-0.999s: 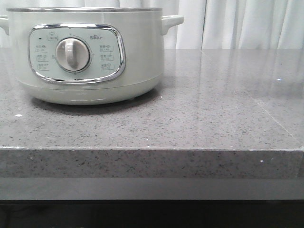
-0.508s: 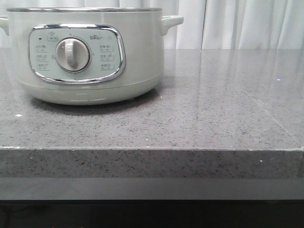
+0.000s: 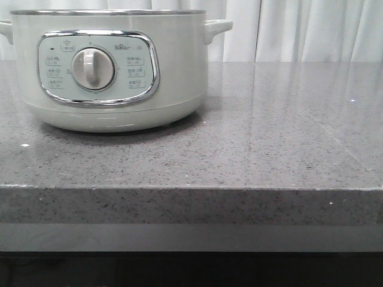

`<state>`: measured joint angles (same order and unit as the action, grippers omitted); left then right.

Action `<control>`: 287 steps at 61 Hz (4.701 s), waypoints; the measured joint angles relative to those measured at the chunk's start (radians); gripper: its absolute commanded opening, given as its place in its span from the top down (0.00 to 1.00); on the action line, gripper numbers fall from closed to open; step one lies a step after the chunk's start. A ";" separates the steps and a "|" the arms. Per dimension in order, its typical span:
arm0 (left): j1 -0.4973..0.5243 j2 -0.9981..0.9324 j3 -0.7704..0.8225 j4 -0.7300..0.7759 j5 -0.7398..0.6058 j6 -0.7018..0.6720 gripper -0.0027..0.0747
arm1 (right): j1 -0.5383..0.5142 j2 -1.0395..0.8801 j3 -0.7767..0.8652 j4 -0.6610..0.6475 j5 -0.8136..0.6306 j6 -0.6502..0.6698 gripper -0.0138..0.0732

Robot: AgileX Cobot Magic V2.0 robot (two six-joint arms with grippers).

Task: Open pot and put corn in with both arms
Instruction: 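Lower the glass lid back onto the pot with the left gripper, then release the lid knob and raise the left gripper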

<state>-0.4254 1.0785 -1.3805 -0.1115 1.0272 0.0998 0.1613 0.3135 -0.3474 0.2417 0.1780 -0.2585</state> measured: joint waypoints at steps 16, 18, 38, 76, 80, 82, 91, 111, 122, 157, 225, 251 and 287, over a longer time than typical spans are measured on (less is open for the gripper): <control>0.000 0.452 -0.462 0.008 0.098 0.002 0.63 | 0.000 0.000 0.000 0.000 0.002 0.000 0.92; 0.000 0.506 -0.517 0.008 0.115 0.002 0.63 | 0.000 0.000 0.000 0.000 0.002 0.000 0.92; 0.000 0.806 -0.805 0.012 0.198 0.005 0.63 | 0.000 0.000 0.000 0.000 0.002 0.000 0.92; 0.000 0.809 -0.777 0.006 0.200 0.003 0.63 | 0.000 0.000 0.000 0.000 0.004 0.000 0.92; 0.000 0.809 -0.777 0.006 0.202 0.003 0.64 | 0.000 0.000 0.000 0.000 0.004 0.000 0.92; 0.000 0.809 -0.777 0.006 0.204 0.003 0.64 | 0.000 0.000 0.000 0.000 0.006 0.000 0.92; 0.000 0.807 -0.777 0.006 0.217 0.003 0.66 | 0.000 0.000 0.000 0.000 0.006 0.000 0.92; 0.000 0.788 -0.773 0.007 0.276 0.002 0.66 | 0.000 0.000 0.000 0.000 0.006 0.000 0.92; 0.000 0.774 -0.727 0.005 0.246 0.000 0.66 | 0.000 0.000 0.000 0.000 0.006 0.000 0.92; 0.000 0.753 -0.671 0.005 0.169 0.000 0.65 | 0.000 0.000 0.000 0.000 0.006 0.000 0.92; 0.000 0.368 -0.494 -0.015 0.085 0.060 0.87 | 0.000 0.000 0.000 0.000 0.006 0.000 0.92; 0.000 -0.188 0.221 -0.055 -0.323 0.082 0.99 | 0.000 0.000 0.000 0.000 0.008 0.000 0.92; 0.000 -0.957 0.920 -0.078 -0.729 0.084 0.99 | 0.000 0.000 0.000 0.000 0.008 0.000 0.92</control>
<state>-0.4254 0.1220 -0.4604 -0.1893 0.2983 0.1842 0.1613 0.3135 -0.3474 0.2417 0.1860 -0.2585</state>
